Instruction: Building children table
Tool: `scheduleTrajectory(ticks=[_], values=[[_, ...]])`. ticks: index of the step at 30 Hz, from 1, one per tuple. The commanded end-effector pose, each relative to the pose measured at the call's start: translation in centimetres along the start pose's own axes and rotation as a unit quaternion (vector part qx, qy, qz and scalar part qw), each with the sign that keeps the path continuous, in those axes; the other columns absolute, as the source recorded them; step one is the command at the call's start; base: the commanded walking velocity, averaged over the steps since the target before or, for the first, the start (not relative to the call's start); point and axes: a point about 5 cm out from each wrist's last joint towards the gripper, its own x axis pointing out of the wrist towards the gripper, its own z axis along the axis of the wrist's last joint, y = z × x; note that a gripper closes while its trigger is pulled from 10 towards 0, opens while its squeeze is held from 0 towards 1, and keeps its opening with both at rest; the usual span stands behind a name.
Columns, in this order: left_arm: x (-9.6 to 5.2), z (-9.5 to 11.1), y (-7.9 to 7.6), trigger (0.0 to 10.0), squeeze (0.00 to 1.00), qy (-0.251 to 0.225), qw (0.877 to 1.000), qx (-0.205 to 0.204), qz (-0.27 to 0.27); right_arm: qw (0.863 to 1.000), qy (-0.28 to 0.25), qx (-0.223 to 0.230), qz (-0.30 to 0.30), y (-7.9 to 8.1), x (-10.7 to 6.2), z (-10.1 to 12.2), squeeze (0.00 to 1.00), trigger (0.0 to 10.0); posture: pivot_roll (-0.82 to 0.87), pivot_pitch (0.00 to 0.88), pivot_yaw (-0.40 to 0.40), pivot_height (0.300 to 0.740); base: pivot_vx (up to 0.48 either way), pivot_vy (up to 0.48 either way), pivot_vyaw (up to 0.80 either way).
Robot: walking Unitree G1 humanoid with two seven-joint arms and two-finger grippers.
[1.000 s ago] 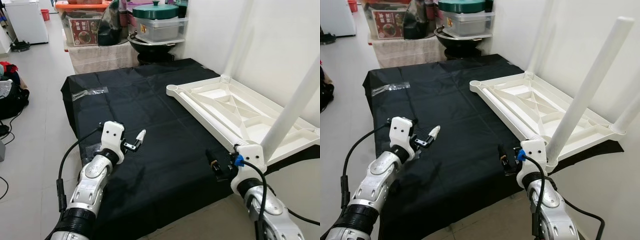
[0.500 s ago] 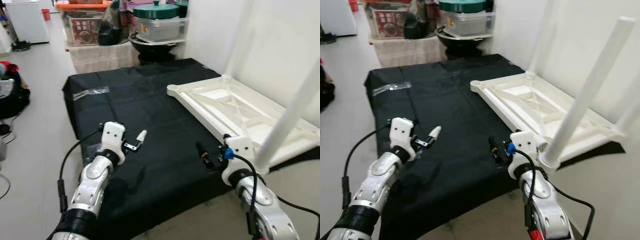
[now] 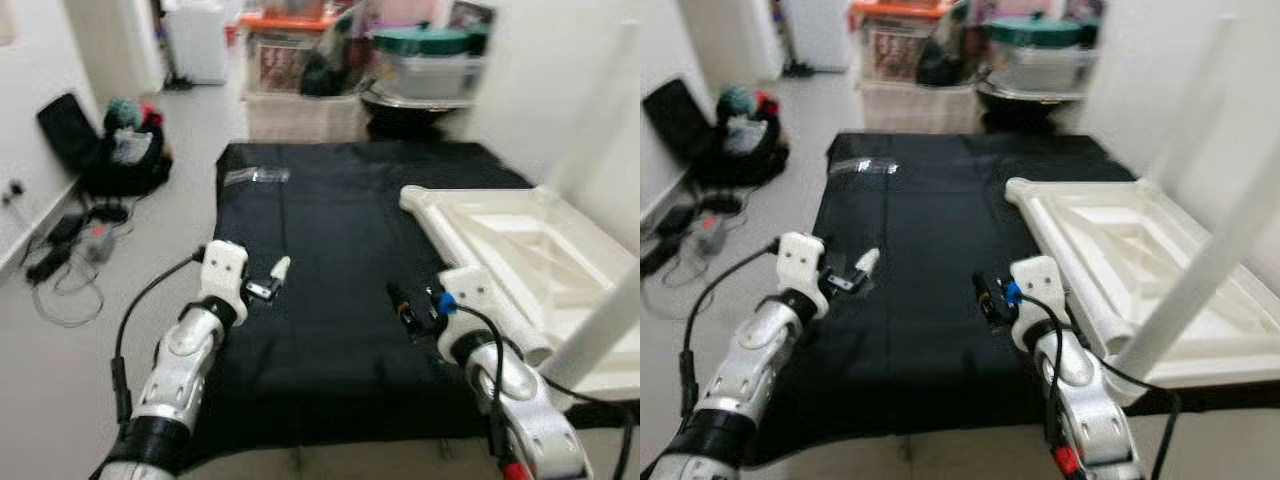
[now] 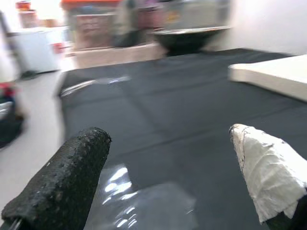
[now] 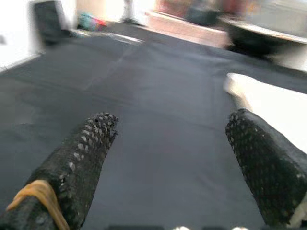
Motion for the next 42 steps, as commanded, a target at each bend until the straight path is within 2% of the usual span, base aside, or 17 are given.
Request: scheduleTrajectory(ticks=[1,10,15,18,21,22,24,25,26,27,28,29,34,37,39,40,42], values=[[0.4,0.4,-0.5,10.0,0.00,-0.010,1.000,-0.007,-0.006,1.000,0.008,-0.004,-0.028,-1.2,-0.4,-0.4,0.00,10.0,0.00,0.000,-0.060,0.740,0.000,0.000,0.58],[0.4,0.5,0.2,10.0,0.00,-0.010,1.000,-0.008,0.012,0.999,0.025,0.000,-0.047,-1.3,0.0,-0.9,0.00,10.0,0.01,0.000,-0.064,0.740,0.000,0.000,0.13],[0.5,0.5,0.4,10.0,0.00,-0.008,1.000,-0.009,0.021,0.997,0.034,-0.001,-0.065,-1.2,1.1,-0.7,0.00,10.0,0.01,0.000,-0.065,0.740,0.000,0.000,0.00],[0.5,0.5,0.3,10.0,0.00,-0.010,1.000,-0.008,0.022,0.998,0.031,-0.008,-0.047,0.4,3.2,0.4,0.00,10.0,0.02,0.000,-0.075,0.740,0.000,0.000,0.00],[0.5,0.6,0.3,10.0,0.00,-0.010,1.000,-0.007,0.023,0.999,0.030,-0.011,-0.039,0.9,3.8,0.8,0.00,10.0,0.02,0.000,-0.075,0.740,0.000,0.000,0.00],[0.5,0.6,0.3,10.0,0.00,-0.010,1.000,-0.007,0.025,0.998,0.043,-0.015,-0.034,1.9,4.9,0.9,0.00,10.0,0.03,0.000,-0.086,0.740,0.000,0.000,0.00],[0.5,0.6,0.3,10.0,0.00,-0.010,1.000,-0.007,0.025,0.998,0.043,-0.015,-0.034,1.9,4.9,0.9,0.00,10.0,0.03,0.000,-0.086,0.740,0.000,0.000,0.00],[0.4,0.5,0.5,10.0,0.00,-0.008,1.000,-0.004,0.030,0.998,0.054,-0.016,-0.026,2.8,5.9,1.0,0.00,10.0,0.04,0.000,-0.096,0.740,0.000,0.000,0.00],[0.4,0.5,0.5,10.0,0.00,-0.008,1.000,-0.004,0.030,0.998,0.054,-0.016,-0.026,2.8,5.9,1.0,0.00,10.0,0.04,0.000,-0.096,0.740,0.000,0.000,0.00],[0.3,0.4,0.7,10.0,0.00,-0.006,0.999,-0.002,0.036,0.997,0.072,-0.018,-0.020,3.7,7.0,0.9,0.00,10.0,0.06,0.000,-0.108,0.740,0.000,0.000,0.00],[0.3,0.4,0.7,10.0,0.00,-0.006,0.999,-0.002,0.036,0.997,0.072,-0.018,-0.020,3.7,7.0,0.9,0.00,10.0,0.06,0.000,-0.108,0.740,0.000,0.000,0.00],[0.3,0.4,0.8,10.0,0.00,-0.005,0.999,-0.001,0.041,0.995,0.094,-0.020,-0.021,4.2,8.1,0.5,0.00,10.0,0.07,0.000,-0.116,0.740,0.000,0.000,0.00],[0.2,0.3,0.7,10.0,0.00,-0.005,0.999,-0.001,0.046,0.991,0.122,-0.013,-0.049,3.8,9.2,-0.1,0.00,10.0,0.08,0.000,-0.129,0.740,0.000,0.000,0.00],[0.0,0.3,0.8,10.0,0.00,-0.005,0.999,-0.001,0.050,0.985,0.143,0.004,-0.100,2.2,10.0,-0.7,0.00,10.0,0.09,0.000,-0.137,0.740,0.000,0.000,0.00],[0.0,0.3,0.8,10.0,0.00,-0.005,0.999,-0.001,0.050,0.985,0.143,0.004,-0.100,2.2,10.0,-0.7,0.00,10.0,0.09,0.000,-0.137,0.740,0.000,0.000,0.00],[-0.1,0.2,0.9,10.0,0.00,-0.004,0.999,0.000,0.052,0.980,0.150,0.010,-0.132,1.1,10.2,-0.9,0.00,10.0,0.10,0.000,-0.143,0.740,0.000,0.000,0.00],[-0.1,0.2,0.9,10.0,0.00,-0.004,0.999,0.000,0.052,0.980,0.150,0.010,-0.132,1.1,10.2,-0.9,0.00,10.0,0.10,0.000,-0.143,0.740,0.000,0.000,0.00]])
